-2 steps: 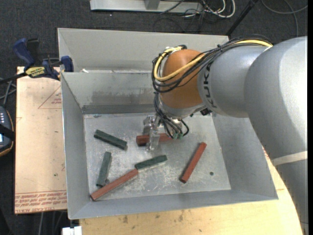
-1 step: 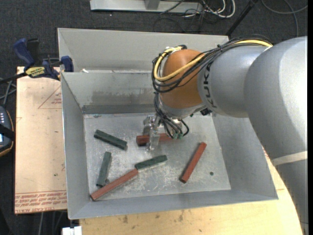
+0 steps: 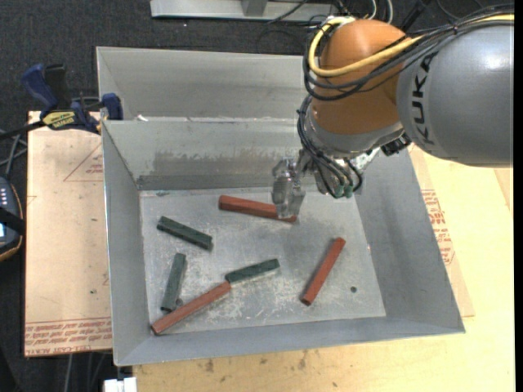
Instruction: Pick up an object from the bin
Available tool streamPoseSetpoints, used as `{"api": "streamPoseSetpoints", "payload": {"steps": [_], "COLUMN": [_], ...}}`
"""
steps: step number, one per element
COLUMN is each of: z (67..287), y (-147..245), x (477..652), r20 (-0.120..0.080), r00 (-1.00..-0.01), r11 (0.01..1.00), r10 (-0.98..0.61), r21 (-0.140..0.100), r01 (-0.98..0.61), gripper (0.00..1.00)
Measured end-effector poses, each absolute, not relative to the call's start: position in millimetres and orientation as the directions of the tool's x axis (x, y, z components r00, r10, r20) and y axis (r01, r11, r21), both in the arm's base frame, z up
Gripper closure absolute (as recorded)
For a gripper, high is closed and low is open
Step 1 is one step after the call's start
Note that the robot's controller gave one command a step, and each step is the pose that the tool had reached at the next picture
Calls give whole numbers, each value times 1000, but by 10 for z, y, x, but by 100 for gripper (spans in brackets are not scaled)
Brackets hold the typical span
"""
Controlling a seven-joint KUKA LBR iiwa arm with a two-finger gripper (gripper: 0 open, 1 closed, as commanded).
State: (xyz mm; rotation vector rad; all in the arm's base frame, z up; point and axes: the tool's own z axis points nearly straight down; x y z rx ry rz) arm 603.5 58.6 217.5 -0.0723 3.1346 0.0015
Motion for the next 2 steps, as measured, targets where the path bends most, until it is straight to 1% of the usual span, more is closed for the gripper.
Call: {"api": "streamPoseSetpoints", "payload": {"steps": [1,2], "z": [2164,2164], "y": [587,586], "x": [6028,6028], "r20": [-3,-3], "r00": [-999,-999], "r11": [999,999], "r10": [-46,-46], "r21": [1,1], "r01": [-46,-46], "gripper": [0,0]}}
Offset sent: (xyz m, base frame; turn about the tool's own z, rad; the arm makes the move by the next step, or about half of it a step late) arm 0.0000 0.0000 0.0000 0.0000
